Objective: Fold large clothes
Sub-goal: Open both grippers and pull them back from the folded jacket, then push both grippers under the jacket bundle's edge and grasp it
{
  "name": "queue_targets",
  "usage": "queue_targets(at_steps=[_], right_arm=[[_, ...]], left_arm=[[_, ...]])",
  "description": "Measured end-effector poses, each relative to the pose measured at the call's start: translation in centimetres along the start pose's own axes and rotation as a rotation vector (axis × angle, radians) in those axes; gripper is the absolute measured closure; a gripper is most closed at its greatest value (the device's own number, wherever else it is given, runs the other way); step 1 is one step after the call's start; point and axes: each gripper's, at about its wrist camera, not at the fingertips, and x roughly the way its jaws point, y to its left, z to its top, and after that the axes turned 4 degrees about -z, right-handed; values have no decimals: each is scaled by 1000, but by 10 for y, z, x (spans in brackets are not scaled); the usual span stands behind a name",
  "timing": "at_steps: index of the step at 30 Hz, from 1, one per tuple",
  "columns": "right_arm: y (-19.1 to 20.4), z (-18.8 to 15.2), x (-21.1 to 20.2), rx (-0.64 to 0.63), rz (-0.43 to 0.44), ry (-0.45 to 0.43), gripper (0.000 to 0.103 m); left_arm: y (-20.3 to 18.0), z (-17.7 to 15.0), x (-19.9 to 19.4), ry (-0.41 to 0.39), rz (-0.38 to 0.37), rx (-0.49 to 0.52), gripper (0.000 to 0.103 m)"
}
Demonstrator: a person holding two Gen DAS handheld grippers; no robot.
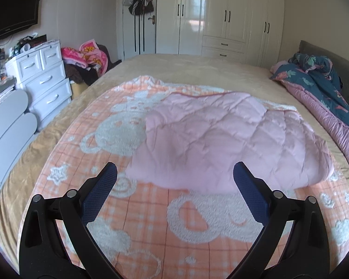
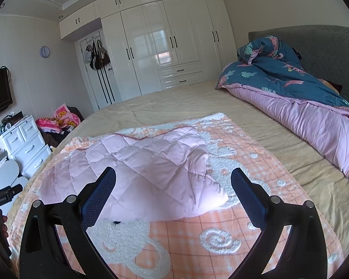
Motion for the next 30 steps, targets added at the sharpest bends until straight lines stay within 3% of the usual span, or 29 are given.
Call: queue_targets(at_steps=[12, 30], right_arm=[[-6, -25, -3, 60, 7, 43, 4], [-27, -72, 45, 167, -54, 254, 4]], left_arm=[[9, -39, 8, 89, 1, -44, 9], [30, -69, 66, 238, -76, -234, 9]])
